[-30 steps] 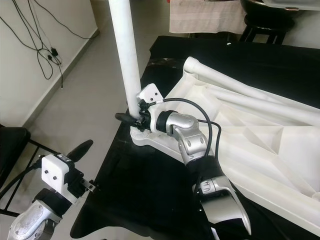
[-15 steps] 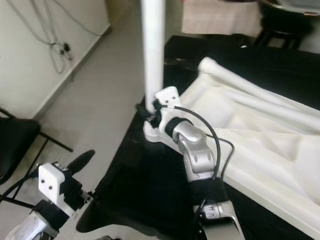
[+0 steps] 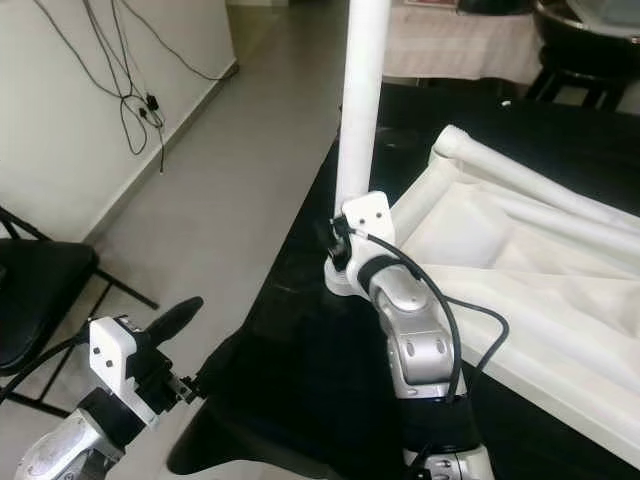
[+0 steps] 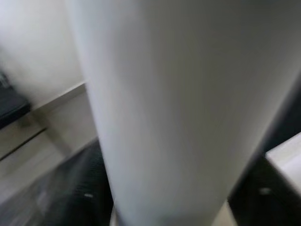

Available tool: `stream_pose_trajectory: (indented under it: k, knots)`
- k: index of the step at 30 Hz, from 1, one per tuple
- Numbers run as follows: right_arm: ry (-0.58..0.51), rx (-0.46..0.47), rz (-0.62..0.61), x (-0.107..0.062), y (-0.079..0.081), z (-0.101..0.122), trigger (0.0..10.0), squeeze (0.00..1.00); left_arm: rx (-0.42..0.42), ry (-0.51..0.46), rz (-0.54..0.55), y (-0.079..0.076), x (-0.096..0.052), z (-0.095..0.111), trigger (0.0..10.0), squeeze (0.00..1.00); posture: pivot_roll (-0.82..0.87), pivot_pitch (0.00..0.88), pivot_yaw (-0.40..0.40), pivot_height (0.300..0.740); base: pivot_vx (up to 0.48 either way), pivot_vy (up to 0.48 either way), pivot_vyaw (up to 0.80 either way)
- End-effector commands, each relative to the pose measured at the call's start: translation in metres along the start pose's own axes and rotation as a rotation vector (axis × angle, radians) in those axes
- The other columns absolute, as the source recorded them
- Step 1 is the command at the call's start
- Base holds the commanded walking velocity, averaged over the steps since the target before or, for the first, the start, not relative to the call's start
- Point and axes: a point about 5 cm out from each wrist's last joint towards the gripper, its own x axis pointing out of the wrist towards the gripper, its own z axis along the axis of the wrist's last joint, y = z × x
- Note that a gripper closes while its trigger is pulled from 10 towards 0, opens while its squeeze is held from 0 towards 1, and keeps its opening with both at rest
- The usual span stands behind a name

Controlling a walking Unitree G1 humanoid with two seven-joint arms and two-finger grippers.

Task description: Building children table

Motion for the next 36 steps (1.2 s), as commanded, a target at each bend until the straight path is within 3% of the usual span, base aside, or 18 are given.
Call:
stream_pose_trajectory:
  k: [1,2,3,4,5,6,8,13,14,15,16,26,31,32,33,35,36]
  knots:
    - [-0.040,0.028,0.128,0.005,0.012,0.010,10.0,1.00,-0.013,0.029,-0.004,0.000,-0.003,-0.004,10.0,0.00,-0.05,0.147,0.021,0.740,0.000,0.000,0.00]
    - [-0.040,0.028,0.128,0.005,0.012,0.010,10.0,1.00,-0.013,0.029,-0.004,0.000,-0.003,-0.004,10.0,0.00,-0.05,0.147,0.021,0.740,0.000,0.000,0.00]
    - [-0.074,0.045,0.218,0.006,0.018,0.018,10.0,1.00,-0.015,0.028,-0.005,0.000,-0.003,-0.004,10.0,0.00,-0.05,0.147,0.021,0.740,0.000,0.000,0.00]
    - [-0.081,-0.012,0.330,0.006,0.021,0.021,10.0,0.61,-0.010,0.028,-0.002,-0.001,-0.002,-0.004,10.0,0.00,-0.02,0.149,0.010,0.740,0.000,0.000,0.00]
    - [-0.081,-0.012,0.330,0.006,0.021,0.021,10.0,0.61,-0.010,0.028,-0.002,-0.001,-0.002,-0.004,10.0,0.00,-0.02,0.149,0.010,0.740,0.000,0.000,0.00]
    - [-0.063,-0.094,0.451,0.004,0.021,0.020,10.0,0.00,-0.003,0.025,0.002,-0.001,-0.001,-0.004,10.0,0.00,-0.01,0.151,0.007,0.740,0.000,0.000,0.00]
    - [-0.051,-0.126,0.523,0.005,0.018,0.018,10.0,0.00,-0.001,0.021,0.006,-0.001,0.000,-0.003,10.0,0.00,0.00,0.154,0.010,0.740,0.000,0.000,0.00]
    - [-0.049,-0.104,0.606,0.014,0.007,0.020,10.0,0.00,-0.001,0.018,0.005,-0.002,0.000,-0.002,10.0,0.00,0.01,0.157,0.008,0.740,0.000,0.000,0.00]
    - [-0.066,-0.077,0.608,0.017,0.002,0.023,4.0,0.00,0.000,0.018,0.004,-0.002,0.000,-0.001,10.0,0.00,0.02,0.162,0.002,0.740,0.000,0.000,0.00]
    - [-0.066,-0.077,0.608,0.017,0.002,0.023,4.0,0.00,0.000,0.018,0.004,-0.002,0.000,-0.001,10.0,0.00,0.02,0.162,0.002,0.740,0.000,0.000,0.00]
    - [-0.081,-0.035,0.615,0.019,-0.001,0.027,0.0,0.00,0.000,0.019,0.004,-0.003,0.000,-0.001,10.0,0.00,0.03,0.164,0.004,0.740,0.000,0.000,0.00]
    - [-0.111,0.010,0.714,0.011,-0.012,0.028,0.0,0.00,0.005,0.021,0.007,-0.002,0.000,0.001,10.0,0.00,0.02,0.175,0.009,0.740,0.000,0.000,0.00]
    - [-0.098,0.030,0.655,-0.001,-0.010,0.018,0.0,0.00,0.004,0.020,0.005,-0.002,0.000,0.002,10.0,0.00,0.00,0.184,-0.001,0.740,0.000,0.000,0.00]
    - [-0.090,0.030,0.563,-0.003,-0.003,0.012,0.0,0.00,0.004,0.019,0.006,-0.001,0.000,0.002,10.0,0.00,-0.02,0.189,-0.006,0.740,0.000,0.000,0.00]
    - [-0.094,0.017,0.390,-0.002,0.000,0.007,0.0,0.00,0.004,0.018,0.008,0.000,0.000,0.003,10.0,0.00,-0.02,0.192,-0.004,0.740,0.000,0.000,0.00]
    - [-0.094,0.017,0.390,-0.002,0.000,0.007,0.0,0.00,0.004,0.018,0.008,0.000,0.000,0.003,10.0,0.00,-0.02,0.192,-0.004,0.740,0.000,0.000,0.00]
    - [-0.060,-0.040,0.026,-0.002,-0.002,0.000,0.0,0.00,0.005,0.018,0.010,0.002,-0.001,0.003,10.0,0.00,-0.04,0.198,0.002,0.740,0.000,0.000,0.00]
